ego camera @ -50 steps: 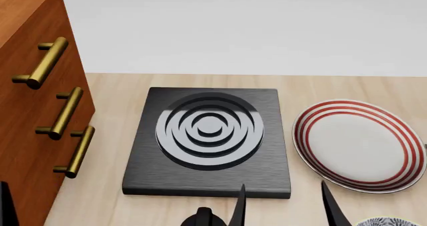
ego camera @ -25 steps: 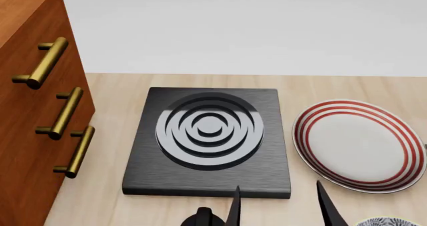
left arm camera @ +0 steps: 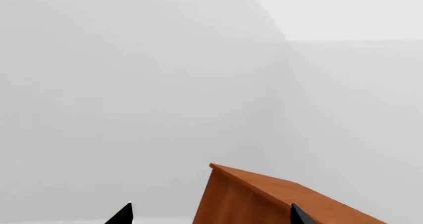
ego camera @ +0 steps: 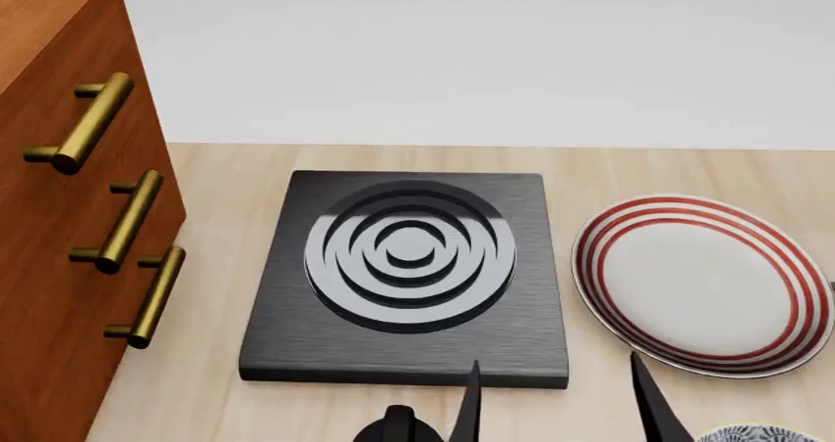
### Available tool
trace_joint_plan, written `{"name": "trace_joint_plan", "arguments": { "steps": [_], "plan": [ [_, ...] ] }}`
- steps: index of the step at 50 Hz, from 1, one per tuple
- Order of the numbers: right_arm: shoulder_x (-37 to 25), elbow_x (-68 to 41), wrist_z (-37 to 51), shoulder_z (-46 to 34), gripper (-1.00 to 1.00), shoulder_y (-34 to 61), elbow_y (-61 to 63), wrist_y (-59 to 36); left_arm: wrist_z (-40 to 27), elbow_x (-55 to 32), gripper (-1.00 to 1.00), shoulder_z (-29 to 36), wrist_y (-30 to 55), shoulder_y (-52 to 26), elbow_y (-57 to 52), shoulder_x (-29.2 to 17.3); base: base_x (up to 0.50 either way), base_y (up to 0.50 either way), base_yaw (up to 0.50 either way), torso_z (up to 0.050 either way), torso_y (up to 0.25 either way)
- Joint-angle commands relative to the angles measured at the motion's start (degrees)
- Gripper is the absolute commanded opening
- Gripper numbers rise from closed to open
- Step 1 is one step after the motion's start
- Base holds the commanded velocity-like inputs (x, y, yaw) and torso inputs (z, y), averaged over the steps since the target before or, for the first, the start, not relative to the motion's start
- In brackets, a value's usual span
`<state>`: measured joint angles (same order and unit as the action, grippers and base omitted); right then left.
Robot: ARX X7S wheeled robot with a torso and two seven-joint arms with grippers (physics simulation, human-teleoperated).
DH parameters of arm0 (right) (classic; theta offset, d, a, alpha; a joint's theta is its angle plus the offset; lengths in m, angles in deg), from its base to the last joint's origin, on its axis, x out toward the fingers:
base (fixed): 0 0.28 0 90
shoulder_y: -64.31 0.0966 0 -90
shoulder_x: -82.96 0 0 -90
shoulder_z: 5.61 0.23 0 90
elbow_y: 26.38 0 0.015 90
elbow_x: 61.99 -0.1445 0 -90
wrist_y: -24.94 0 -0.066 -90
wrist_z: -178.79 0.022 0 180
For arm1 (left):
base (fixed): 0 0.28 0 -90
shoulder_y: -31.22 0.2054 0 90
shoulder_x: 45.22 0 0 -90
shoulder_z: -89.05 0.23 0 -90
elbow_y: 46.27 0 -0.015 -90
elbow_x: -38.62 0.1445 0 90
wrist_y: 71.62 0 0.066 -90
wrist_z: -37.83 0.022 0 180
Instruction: Pick up the cream cheese and put it in the bowl.
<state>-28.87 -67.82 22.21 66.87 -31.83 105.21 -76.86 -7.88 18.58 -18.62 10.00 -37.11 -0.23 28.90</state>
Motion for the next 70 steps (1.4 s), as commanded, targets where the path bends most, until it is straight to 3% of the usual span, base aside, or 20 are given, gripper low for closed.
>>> {"name": "trace_joint_plan", "arguments": {
  "steps": [1, 13, 24, 37, 41, 49, 70],
  "plan": [
    [-0.2, -0.5, 0.1, 0.3, 1.0, -0.1, -0.1, 0.4, -3.3, -3.2, 1.0, -6.5, 1.7, -2.8, 4.5, -2.2, 0.0, 0.0, 0.0, 0.0, 0.0],
    [-0.5, -0.9, 0.6, 0.7, 1.0, -1.0, 0.4, 1.2, -5.1, -5.6, 1.0, -10.5, 4.3, -5.5, 9.2, -4.4, 0.0, 0.0, 0.0, 0.0, 0.0],
    [-0.8, -3.1, 0.0, 0.8, 1.0, -0.1, 1.8, -1.6, -5.8, -4.5, 1.0, -9.7, 5.5, -5.2, 8.5, -4.5, 0.0, 0.0, 0.0, 0.0, 0.0],
    [-2.1, -13.5, 3.3, 4.1, 1.0, 6.5, 14.7, -23.1, -6.1, -2.0, 1.0, -9.0, 4.9, -4.9, 8.1, -4.1, 0.0, 0.0, 0.0, 0.0, 0.0],
    [-2.3, -23.6, 5.0, 9.0, 1.0, 9.9, 18.2, -31.2, -6.2, -2.2, 1.0, -8.9, 5.2, -5.2, 8.2, -4.1, 0.0, 0.0, 0.0, 0.0, 0.0],
    [-11.0, -35.1, 17.4, 4.9, 1.0, 16.1, 18.1, -29.6, -6.9, -0.7, 1.0, -8.6, 5.4, -5.2, 7.9, -4.0, 0.0, 0.0, 0.0, 0.0, 0.0],
    [-11.6, -33.3, 16.3, 2.0, 1.0, 15.0, 14.6, -25.3, -7.7, 0.8, 1.0, -8.2, 6.2, -5.3, 7.1, -4.1, 0.0, 0.0, 0.0, 0.0, -0.175]
  ]
}}
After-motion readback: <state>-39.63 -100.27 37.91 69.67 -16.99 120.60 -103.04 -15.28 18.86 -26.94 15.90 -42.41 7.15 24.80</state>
